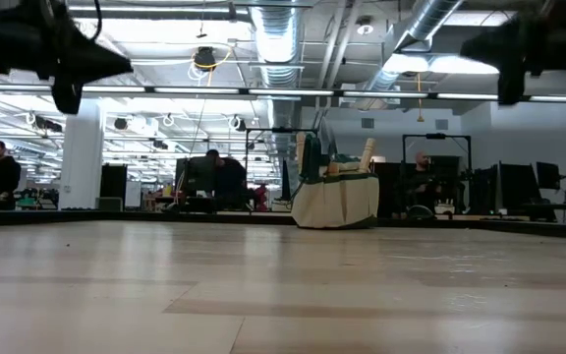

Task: Pick & Place Garden tools in Gardening bag
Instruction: Return to Home Position

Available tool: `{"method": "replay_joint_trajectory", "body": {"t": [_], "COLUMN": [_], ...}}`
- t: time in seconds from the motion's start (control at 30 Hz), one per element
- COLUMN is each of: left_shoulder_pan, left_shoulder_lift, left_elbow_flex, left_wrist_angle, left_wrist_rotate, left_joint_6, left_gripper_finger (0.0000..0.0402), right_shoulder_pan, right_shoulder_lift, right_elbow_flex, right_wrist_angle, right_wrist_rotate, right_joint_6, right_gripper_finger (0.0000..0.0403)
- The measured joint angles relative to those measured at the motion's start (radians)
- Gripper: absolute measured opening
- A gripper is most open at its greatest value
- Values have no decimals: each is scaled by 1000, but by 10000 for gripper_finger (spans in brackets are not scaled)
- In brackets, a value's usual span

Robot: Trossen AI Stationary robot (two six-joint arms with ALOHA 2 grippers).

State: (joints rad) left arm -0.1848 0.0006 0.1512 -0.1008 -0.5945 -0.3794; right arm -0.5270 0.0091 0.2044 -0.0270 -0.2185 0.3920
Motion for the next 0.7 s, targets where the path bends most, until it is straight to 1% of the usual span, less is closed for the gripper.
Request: {"method": "replay_joint_trajectory", "body": {"t": [0.13, 0.2, 0.3, 0.37, 0.47, 0.53, 0.63, 0.7], "left_shoulder_pan": [0, 0, -1, 0, 0, 0, 0, 0], "left_shoulder_lift": [0, 0, 14, 14, 13, 13, 11, 12], "left_elbow_flex": [-81, -110, -128, -131, -132, -134, -134, -134], "left_wrist_angle": [34, 82, 137, 149, 154, 173, 203, 202], "left_wrist_rotate": [1, 18, 51, 53, 80, 154, 326, 430], "left_joint_6": [-58, -73, -28, 6, 40, 57, 54, 30], "left_gripper_finger": [1, 1, 1, 1, 1, 1, 1, 1], "right_shoulder_pan": [14, 16, 16, 16, 16, 16, 16, 16], "right_shoulder_lift": [-5, -5, -5, -1, -4, -4, -4, -4], "right_elbow_flex": [-122, -168, -197, -197, -197, -197, -197, -197], "right_wrist_angle": [162, 203, 199, 151, 121, 117, 112, 102], "right_wrist_rotate": [22, 34, 33, 27, -48, -121, -233, -278], "right_joint_6": [51, 72, 88, 88, 76, 73, 57, 42], "right_gripper_finger": [62, 62, 62, 62, 60, 51, 26, 8]}}
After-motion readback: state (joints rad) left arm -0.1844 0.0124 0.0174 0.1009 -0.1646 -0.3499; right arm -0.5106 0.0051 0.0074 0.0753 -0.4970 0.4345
